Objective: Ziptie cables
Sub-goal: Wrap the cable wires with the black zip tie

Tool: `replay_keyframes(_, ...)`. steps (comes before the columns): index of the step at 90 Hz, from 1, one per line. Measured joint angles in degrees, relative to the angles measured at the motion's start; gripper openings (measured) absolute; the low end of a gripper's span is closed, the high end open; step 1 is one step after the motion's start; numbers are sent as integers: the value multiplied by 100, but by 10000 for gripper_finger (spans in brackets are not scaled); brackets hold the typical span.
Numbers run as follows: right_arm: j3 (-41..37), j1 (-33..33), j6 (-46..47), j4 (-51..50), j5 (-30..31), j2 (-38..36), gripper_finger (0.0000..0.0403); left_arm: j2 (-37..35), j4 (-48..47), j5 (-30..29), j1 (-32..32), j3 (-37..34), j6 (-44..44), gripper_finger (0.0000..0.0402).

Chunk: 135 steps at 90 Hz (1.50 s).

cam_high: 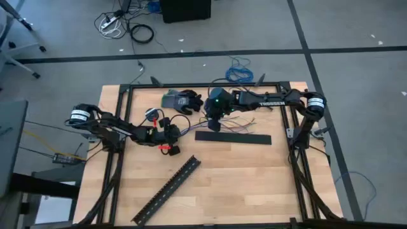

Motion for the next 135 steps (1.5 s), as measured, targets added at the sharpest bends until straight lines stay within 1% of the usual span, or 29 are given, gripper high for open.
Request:
replay_keyframes(11, -4, 3, 32, -380, 206, 0, 0, 0, -10, 6, 0, -2, -104, 0)
replay_keyframes(23, -249, 38, 42, -265, 327, -64, 0, 2, -37, 17, 0, -4, -131, 0)
replay_keyframes(30, -465, 27, 118, -101, 424, -197, 0, 2, -102, 29, 0, -1, -255, 0)
replay_keyframes(52, -1381, -113, 392, 737, 382, -837, 0, -2, -203, 87, -4, 0, -562, 0)
replay_keyframes(69, -1923, -115, 519, 1023, 376, -1325, 0, -2, -154, 175, 0, -5, -679, 0)
replay_keyframes(89, -2179, -96, 597, 1288, 374, -1386, 0, 16, -133, 234, 0, 117, -549, 5)
replay_keyframes(99, -2214, -70, 605, 1369, 374, -1384, 0, 24, -162, 295, 0, 219, -385, 32)
replay_keyframes(116, -2214, -68, 605, 1420, 365, -1384, 0, 48, -155, 549, -14, 541, -31, 124)
replay_keyframes(126, -2214, -76, 627, 1508, 276, -1384, 0, 39, -84, 481, -17, 986, 268, 174)
replay_keyframes(135, -2214, -76, 659, 1506, 260, -1384, 0, 37, -69, 282, -13, 1376, 506, 201)
